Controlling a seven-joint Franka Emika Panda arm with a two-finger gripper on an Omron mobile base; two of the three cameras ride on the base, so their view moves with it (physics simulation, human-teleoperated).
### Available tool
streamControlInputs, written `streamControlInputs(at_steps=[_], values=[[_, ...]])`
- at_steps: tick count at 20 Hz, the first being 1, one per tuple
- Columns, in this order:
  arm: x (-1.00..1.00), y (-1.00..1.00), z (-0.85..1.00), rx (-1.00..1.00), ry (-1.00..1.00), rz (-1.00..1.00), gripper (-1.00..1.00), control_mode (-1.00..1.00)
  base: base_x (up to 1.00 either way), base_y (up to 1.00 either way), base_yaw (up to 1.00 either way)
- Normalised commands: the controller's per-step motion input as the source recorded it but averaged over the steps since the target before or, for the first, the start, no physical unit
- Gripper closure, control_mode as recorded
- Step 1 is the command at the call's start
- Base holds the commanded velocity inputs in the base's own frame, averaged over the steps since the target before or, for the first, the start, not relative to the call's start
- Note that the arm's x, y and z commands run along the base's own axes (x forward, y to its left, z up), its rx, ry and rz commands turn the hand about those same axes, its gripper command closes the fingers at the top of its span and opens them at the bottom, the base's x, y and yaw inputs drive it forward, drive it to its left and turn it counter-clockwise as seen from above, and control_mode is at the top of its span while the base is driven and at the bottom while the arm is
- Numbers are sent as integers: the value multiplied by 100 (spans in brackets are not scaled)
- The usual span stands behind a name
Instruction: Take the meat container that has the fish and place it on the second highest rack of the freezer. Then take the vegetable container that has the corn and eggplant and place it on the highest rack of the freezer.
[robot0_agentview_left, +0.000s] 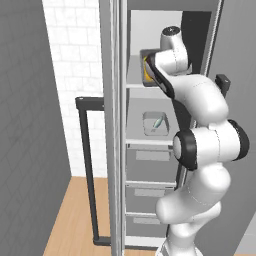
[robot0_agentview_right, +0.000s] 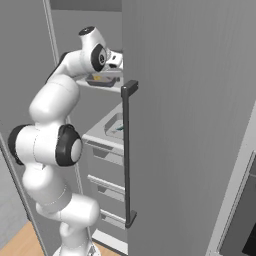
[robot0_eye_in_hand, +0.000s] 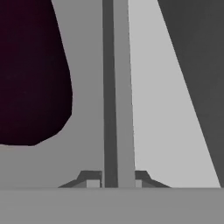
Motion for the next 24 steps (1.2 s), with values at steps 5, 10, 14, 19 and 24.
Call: streamControlInputs(at_steps=[5,10,14,19,24], values=[[48,0,0,6,-6,-8,100,-100,0,0,0],[50,-8,0,15,-4,-18,100,-100,0,0,0],[7,-8,0,5,0,-3,100,-100,0,0,0],[0,0,0,0,0,0,-100,-100,0,0,0],[0,0,2,0,-1,0,-100,-100,0,0,0]])
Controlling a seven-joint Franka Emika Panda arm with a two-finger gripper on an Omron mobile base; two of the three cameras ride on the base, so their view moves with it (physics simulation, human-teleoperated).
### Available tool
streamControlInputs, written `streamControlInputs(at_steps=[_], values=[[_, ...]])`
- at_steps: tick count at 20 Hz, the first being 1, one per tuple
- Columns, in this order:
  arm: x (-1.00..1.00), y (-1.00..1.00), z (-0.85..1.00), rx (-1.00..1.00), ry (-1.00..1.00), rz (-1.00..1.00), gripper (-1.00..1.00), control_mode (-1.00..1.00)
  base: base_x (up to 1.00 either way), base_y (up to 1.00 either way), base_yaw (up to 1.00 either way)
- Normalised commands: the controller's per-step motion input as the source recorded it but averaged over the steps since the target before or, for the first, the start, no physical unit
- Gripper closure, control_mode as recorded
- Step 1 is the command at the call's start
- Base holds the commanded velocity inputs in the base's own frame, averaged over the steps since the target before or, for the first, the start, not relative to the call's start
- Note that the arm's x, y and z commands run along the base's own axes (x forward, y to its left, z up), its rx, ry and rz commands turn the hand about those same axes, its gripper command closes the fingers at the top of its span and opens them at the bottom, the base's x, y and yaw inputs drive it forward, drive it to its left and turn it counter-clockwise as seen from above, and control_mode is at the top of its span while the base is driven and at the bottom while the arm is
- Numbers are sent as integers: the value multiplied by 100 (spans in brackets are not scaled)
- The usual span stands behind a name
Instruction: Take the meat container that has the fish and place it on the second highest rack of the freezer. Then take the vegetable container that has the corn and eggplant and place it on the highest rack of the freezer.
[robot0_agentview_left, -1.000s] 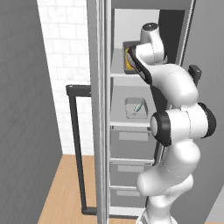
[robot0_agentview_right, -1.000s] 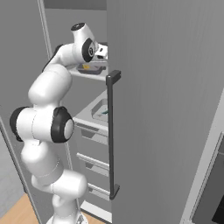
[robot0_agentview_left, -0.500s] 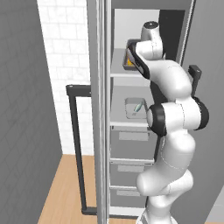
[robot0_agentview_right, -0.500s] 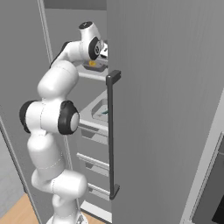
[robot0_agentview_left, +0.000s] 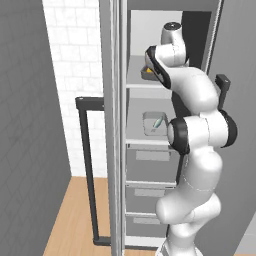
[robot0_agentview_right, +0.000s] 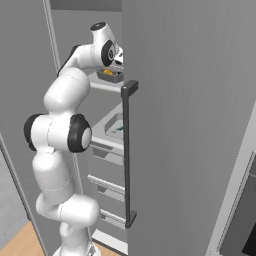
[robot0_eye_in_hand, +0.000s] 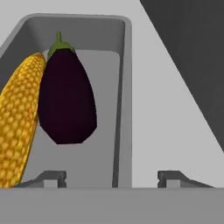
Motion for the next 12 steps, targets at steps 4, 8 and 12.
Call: streamControlInputs(at_steps=[4,8,12], values=[[-68,0,39,0,-25,2,-100,-100,0,0,0],[-100,0,6,0,-34,8,-100,-100,0,0,0],[-100,0,-4,0,-22,10,-100,-100,0,0,0]])
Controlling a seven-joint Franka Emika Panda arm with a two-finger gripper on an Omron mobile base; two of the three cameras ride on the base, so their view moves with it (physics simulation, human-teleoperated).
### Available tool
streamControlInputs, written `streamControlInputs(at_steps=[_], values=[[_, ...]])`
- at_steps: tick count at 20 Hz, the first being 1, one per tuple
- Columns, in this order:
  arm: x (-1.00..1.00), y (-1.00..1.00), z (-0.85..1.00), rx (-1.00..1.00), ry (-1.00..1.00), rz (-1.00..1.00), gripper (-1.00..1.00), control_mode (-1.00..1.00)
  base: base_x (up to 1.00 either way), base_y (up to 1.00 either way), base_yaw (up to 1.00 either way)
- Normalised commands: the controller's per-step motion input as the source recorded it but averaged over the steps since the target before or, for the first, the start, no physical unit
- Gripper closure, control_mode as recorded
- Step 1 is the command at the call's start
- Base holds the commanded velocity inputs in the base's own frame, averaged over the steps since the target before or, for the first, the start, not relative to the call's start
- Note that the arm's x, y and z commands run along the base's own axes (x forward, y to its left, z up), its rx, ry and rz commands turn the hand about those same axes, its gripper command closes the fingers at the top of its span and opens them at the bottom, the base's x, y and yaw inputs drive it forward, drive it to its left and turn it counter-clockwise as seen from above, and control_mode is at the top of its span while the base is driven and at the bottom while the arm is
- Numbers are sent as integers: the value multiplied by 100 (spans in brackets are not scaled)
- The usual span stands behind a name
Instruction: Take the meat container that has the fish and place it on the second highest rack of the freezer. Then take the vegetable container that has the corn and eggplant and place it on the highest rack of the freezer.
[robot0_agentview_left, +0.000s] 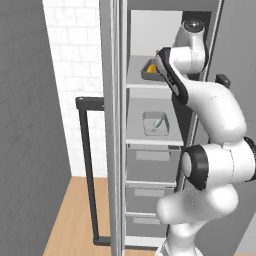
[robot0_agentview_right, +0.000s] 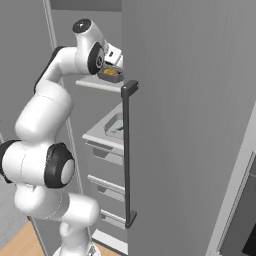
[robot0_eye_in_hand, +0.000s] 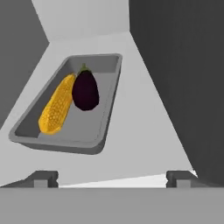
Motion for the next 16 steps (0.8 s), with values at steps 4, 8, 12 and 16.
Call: streamControlInputs(at_steps=[4,8,12,16], values=[[-95,4,0,0,-13,11,-100,-100,0,0,0],[-77,12,0,0,-1,14,-100,-100,0,0,0],[-73,1,0,0,0,14,-100,-100,0,0,0],[-69,0,1,0,0,14,-100,-100,0,0,0]])
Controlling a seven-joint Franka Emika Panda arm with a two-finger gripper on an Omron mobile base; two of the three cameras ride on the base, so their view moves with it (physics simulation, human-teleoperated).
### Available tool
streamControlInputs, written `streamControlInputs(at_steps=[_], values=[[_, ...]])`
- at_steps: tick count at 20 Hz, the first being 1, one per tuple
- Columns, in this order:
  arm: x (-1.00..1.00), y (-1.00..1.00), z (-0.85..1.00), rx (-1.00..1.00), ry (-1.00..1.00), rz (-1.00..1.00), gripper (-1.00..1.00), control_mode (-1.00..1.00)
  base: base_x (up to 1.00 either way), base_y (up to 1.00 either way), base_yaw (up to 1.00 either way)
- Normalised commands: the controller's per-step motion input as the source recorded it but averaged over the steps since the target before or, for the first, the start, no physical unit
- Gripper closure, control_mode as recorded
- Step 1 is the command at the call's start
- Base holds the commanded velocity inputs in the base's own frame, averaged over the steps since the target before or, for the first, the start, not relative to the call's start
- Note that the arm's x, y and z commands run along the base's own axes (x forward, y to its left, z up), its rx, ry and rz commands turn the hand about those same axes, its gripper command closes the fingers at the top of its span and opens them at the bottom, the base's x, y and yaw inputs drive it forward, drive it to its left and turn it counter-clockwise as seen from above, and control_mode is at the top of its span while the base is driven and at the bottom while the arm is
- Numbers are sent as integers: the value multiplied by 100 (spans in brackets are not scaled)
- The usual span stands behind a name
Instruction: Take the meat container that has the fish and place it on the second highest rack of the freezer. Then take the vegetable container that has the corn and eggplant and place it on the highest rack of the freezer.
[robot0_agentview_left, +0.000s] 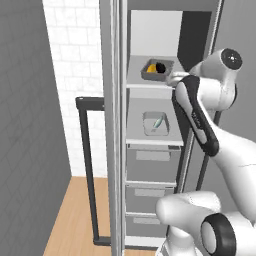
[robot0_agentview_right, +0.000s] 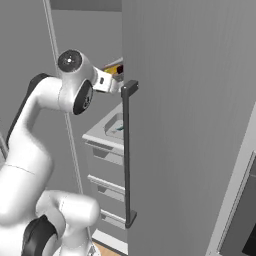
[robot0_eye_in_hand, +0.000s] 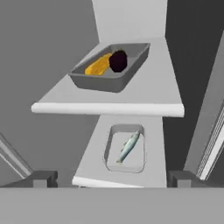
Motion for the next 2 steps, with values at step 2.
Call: streamControlInputs(at_steps=[2], values=[[-66,0,0,0,0,17,-100,-100,0,0,0]])
